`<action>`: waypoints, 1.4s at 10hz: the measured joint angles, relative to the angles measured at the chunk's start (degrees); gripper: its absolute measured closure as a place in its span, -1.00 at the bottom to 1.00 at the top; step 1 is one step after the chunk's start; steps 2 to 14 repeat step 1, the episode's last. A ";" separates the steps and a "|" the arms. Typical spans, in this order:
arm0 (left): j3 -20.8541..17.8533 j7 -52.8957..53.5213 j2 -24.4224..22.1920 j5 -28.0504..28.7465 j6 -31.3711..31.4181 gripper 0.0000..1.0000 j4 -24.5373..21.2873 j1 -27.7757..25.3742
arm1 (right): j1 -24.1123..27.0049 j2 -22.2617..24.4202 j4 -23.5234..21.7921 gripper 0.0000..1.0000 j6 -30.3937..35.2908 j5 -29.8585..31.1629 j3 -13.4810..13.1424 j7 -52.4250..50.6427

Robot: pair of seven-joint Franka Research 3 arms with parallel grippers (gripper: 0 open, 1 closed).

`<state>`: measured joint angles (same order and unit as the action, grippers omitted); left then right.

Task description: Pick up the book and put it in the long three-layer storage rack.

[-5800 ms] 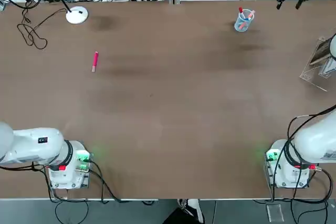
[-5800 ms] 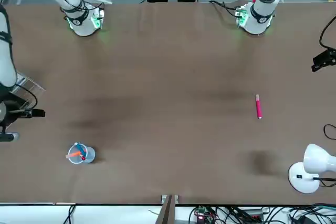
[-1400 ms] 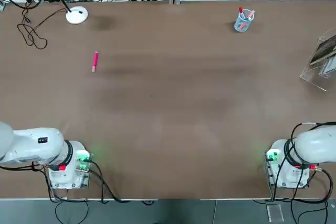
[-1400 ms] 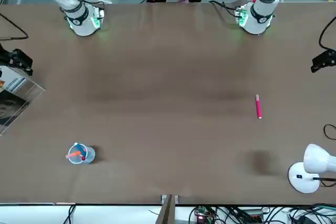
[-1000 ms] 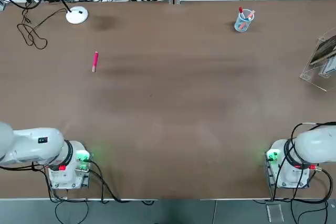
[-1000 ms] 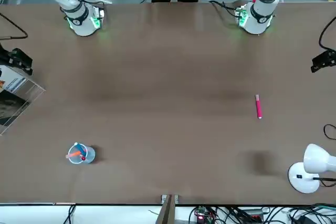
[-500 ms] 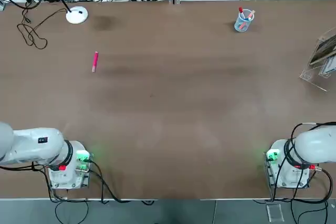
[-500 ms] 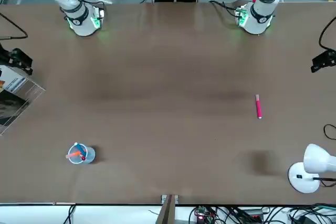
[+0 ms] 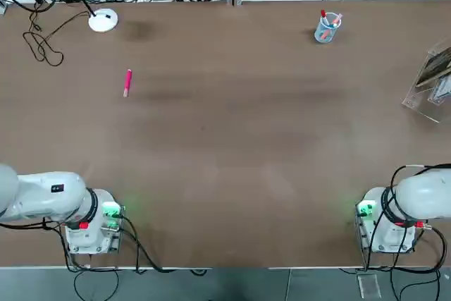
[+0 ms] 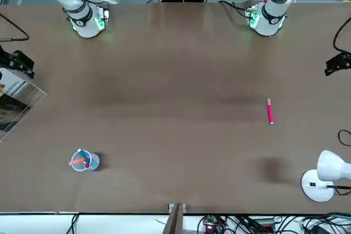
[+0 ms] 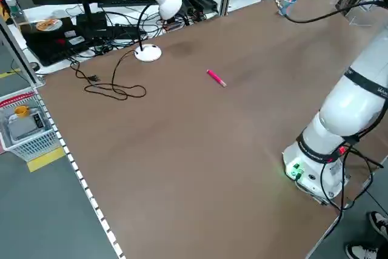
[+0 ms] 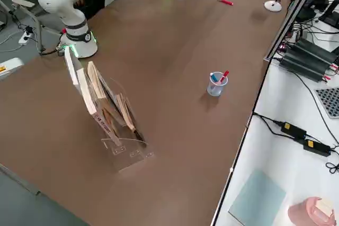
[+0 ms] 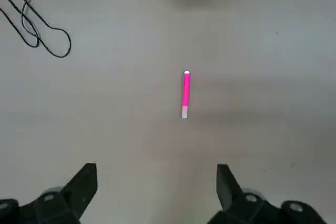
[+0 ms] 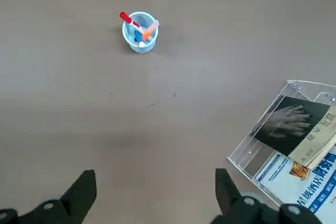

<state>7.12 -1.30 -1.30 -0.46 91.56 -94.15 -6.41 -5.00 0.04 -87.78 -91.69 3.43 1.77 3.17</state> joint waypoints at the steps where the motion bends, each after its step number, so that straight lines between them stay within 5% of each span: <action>1: 0.00 0.00 0.00 0.00 0.00 -1.00 0.00 0.00 | 0.00 0.00 -0.03 -1.00 0.03 0.00 0.00 0.02; 14: 0.00 0.00 0.00 0.00 0.00 -1.00 0.00 0.00 | 0.00 0.00 -0.03 -1.00 0.03 0.00 0.00 0.02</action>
